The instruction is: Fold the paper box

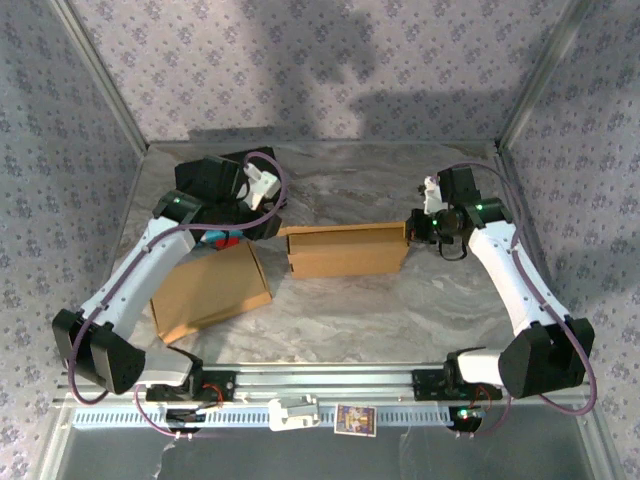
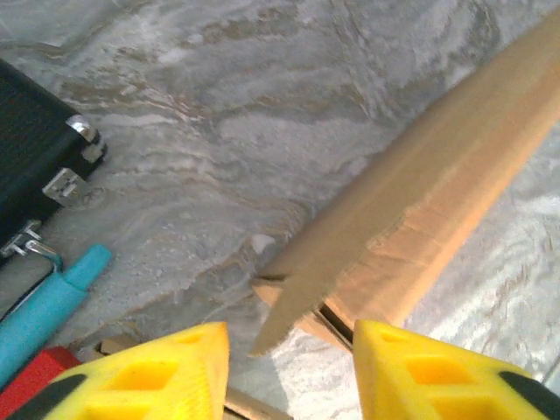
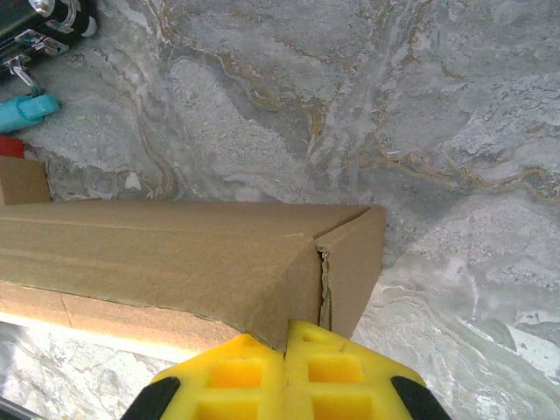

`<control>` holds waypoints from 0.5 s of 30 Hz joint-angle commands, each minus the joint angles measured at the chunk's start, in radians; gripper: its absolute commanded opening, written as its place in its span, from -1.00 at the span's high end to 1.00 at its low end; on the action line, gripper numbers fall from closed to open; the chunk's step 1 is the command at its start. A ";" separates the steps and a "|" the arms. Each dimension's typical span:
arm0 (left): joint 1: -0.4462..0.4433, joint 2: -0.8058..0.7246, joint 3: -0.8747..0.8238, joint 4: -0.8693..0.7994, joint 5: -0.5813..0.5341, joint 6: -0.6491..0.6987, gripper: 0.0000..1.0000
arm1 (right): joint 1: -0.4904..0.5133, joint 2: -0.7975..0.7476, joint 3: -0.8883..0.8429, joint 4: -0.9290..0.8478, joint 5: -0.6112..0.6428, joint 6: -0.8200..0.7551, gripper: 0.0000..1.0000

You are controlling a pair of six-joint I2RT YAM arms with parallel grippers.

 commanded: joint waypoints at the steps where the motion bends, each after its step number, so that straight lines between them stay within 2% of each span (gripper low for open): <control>1: -0.001 -0.039 -0.018 -0.068 0.040 0.024 0.07 | 0.009 0.011 0.030 -0.028 0.003 0.004 1.00; 11: -0.035 0.055 0.018 -0.083 -0.016 0.210 0.12 | 0.009 0.030 0.037 -0.033 -0.002 0.001 1.00; 15: -0.039 0.073 0.002 -0.061 -0.009 0.219 0.14 | 0.009 0.035 0.043 -0.038 -0.003 -0.002 1.00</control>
